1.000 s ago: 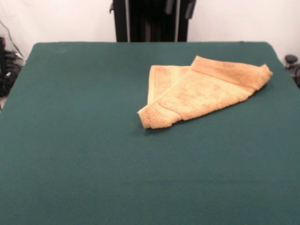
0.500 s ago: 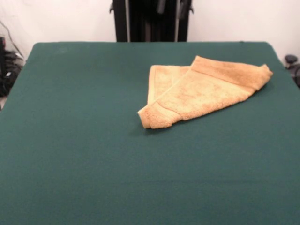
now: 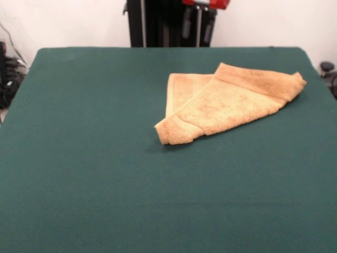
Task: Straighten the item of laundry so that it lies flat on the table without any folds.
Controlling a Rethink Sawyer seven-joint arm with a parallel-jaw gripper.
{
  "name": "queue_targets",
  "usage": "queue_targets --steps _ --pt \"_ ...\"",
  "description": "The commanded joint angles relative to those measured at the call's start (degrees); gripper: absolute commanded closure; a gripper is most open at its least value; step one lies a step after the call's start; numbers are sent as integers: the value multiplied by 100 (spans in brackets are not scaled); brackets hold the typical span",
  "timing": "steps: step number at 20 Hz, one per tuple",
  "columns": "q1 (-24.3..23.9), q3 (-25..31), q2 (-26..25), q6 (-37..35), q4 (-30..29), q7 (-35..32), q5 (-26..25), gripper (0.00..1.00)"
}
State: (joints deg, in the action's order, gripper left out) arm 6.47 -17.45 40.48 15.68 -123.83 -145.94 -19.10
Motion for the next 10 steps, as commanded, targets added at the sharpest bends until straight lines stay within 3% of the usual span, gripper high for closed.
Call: queue_targets --steps 1,10 --pt "602 -127 -1283 1190 -19 -720 553 0" --pt "1385 -464 -1929 2290 -196 -1009 2058 0"
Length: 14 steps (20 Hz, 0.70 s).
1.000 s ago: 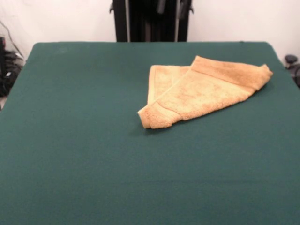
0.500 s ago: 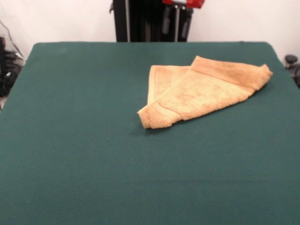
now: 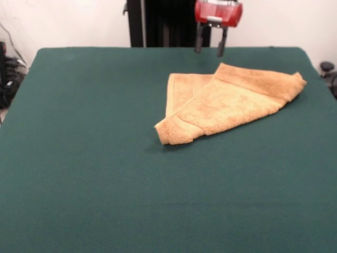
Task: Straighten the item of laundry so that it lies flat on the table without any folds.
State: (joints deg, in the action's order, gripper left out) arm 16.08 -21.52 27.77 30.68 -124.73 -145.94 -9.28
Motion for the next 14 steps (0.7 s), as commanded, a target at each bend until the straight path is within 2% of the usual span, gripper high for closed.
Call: queue_targets --steps 1,14 --pt "432 -37 -690 878 -113 -1021 1145 0" --pt "673 194 -1244 1913 -236 -1187 1984 0"
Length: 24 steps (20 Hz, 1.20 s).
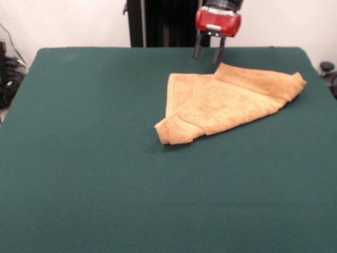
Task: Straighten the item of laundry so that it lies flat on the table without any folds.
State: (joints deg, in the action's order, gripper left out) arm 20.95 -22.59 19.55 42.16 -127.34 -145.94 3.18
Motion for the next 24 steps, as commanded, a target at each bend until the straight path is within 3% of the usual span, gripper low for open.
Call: queue_targets --steps 1,9,14,18,21,24 --pt "177 325 -461 880 29 -1219 771 0" --pt "188 454 -316 736 -43 -1016 934 0" --pt "-122 604 -145 447 -128 -990 423 0" --pt "-948 1095 509 -992 -336 -551 -590 0" --pt "-1104 1143 1071 -1859 -440 -162 -803 0" --pt "-1572 1548 1640 -2719 -548 -20 -1269 0"
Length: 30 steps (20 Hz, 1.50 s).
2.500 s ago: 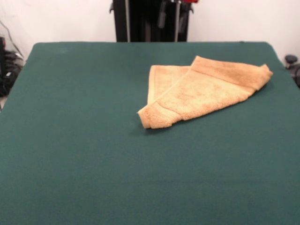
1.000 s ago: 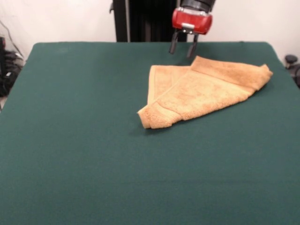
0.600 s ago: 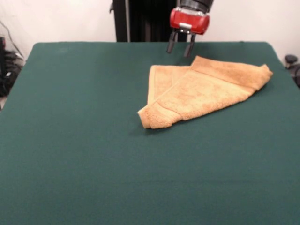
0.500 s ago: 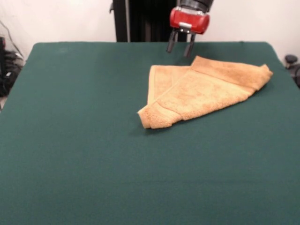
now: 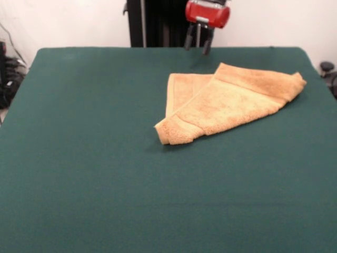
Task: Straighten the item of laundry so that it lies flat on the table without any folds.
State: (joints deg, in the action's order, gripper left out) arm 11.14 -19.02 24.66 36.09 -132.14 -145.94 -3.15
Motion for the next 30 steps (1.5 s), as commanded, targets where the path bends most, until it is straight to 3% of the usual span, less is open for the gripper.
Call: queue_targets --steps 1,7,14,18,20,26,30 --pt "-827 1397 1275 -2321 -104 -23 -797 0" --pt "-1333 1920 1484 -2344 -77 -188 -1402 0" --pt "-1689 2575 1790 -2396 -331 -490 -1605 0" --pt "-1633 2555 1544 -1995 -282 -542 -1695 0" --pt "-1354 2295 1527 -1842 -233 -491 -1655 0" --pt "-1479 2552 1303 -1564 -131 -632 -1778 0" --pt "-1333 2405 1282 -1517 -58 -595 -1730 0"
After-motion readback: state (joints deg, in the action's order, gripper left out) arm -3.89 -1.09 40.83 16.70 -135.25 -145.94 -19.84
